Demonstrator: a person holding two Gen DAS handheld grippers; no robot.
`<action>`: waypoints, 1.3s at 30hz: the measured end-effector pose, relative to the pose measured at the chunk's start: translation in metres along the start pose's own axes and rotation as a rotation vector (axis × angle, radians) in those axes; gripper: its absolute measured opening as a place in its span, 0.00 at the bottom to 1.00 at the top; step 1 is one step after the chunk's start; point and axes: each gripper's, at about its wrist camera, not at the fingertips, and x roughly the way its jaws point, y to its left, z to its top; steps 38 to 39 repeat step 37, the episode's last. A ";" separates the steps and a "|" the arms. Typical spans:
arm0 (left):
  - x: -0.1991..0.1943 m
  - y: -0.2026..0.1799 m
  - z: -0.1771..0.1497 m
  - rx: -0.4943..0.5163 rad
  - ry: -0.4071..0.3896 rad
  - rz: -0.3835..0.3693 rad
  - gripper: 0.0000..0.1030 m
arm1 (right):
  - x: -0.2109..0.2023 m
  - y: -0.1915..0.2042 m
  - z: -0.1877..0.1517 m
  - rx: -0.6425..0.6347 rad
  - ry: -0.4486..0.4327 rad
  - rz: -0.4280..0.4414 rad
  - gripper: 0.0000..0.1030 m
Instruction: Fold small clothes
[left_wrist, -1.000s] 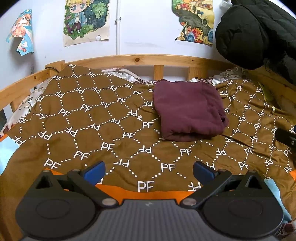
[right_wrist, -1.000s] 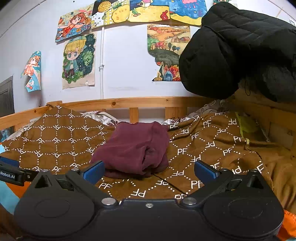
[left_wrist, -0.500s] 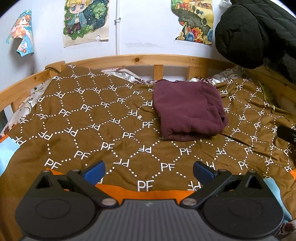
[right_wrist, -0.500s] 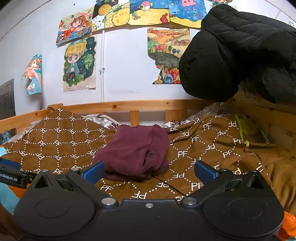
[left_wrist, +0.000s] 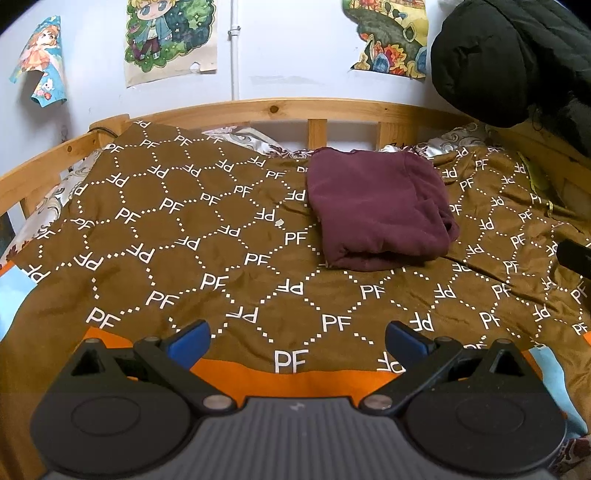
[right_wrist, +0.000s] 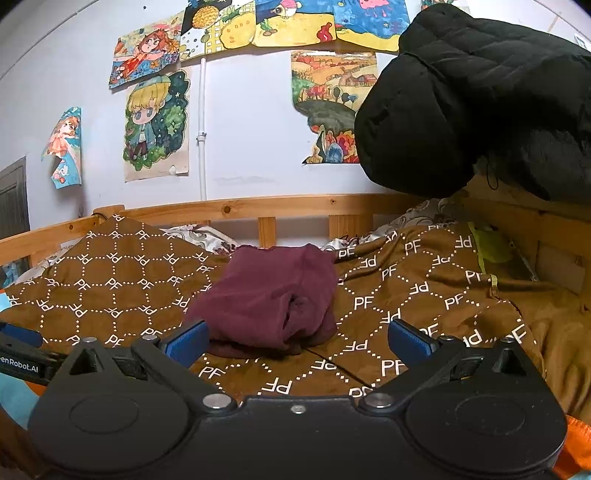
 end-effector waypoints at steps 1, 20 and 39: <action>0.000 0.000 0.000 -0.001 0.000 0.000 0.99 | 0.000 0.000 0.000 0.000 0.002 0.001 0.99; 0.000 -0.001 0.000 -0.007 0.002 -0.011 0.99 | 0.005 -0.002 -0.004 0.010 0.029 0.010 0.99; 0.001 -0.004 -0.001 -0.002 0.010 -0.016 0.99 | 0.005 -0.002 -0.005 0.011 0.028 0.013 0.99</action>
